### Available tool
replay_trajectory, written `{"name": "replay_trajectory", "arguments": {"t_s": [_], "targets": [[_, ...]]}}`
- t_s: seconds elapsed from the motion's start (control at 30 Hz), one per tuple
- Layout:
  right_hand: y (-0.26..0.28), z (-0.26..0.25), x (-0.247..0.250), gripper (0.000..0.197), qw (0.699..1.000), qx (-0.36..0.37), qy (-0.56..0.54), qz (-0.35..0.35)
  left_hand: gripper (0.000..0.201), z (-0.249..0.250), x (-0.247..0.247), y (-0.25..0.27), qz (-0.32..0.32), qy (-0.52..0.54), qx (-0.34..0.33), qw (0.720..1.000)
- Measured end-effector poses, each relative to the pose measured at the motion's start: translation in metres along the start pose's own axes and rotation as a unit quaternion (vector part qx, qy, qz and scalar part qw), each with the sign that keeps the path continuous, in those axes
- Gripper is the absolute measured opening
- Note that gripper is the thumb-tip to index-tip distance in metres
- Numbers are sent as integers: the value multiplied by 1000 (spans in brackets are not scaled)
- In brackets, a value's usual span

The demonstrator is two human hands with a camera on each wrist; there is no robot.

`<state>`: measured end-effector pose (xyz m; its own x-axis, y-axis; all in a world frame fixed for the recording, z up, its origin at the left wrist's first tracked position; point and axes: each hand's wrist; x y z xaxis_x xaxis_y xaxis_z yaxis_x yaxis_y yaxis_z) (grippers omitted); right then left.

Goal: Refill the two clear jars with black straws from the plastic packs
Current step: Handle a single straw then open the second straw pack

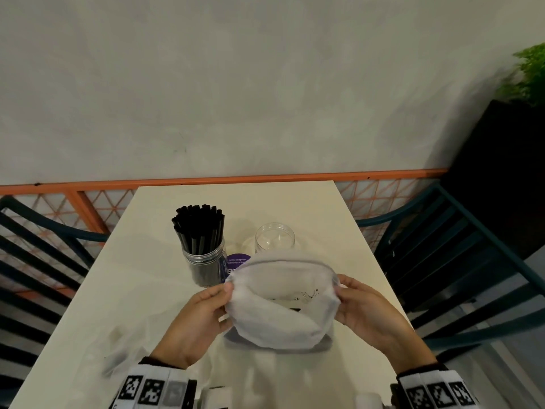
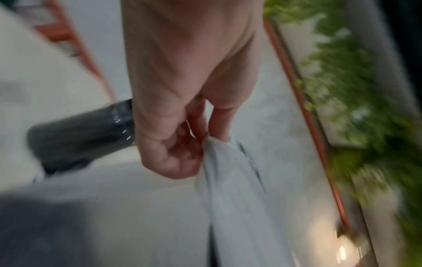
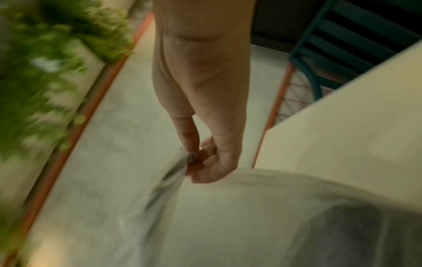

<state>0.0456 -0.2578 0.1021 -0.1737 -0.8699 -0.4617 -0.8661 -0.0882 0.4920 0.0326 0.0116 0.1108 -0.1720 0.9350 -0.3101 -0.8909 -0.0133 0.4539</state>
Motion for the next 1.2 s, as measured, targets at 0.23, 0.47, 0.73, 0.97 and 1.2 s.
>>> {"name": "replay_trajectory", "arguments": {"t_s": [0.23,0.47,0.73,0.97,1.2], "targets": [[4,-4,6,29,994,-61,-92,22,22,-6,14,-9,-3,178,130,975],[2,8,14,25,970,41,224,83,43,-19,13,-4,20,-96,9,995],[1,6,4,6,888,162,397,167,15,-16,14,-7,144,-160,9,977],[3,19,-2,9,943,97,302,100,36,-27,17,-4,154,-419,-106,888],[0,21,8,31,999,-34,5,28,6,-37,34,-10,157,-195,-70,966]]}}
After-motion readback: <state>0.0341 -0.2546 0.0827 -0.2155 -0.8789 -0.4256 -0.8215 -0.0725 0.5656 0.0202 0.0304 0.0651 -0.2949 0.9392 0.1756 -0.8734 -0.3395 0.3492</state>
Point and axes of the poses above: each hand's wrist, its own y-axis away from the middle knuckle, its own x-axis out of the back of the hand, z = x × y, and after that the axes turned 7 degrees about z, right-handed
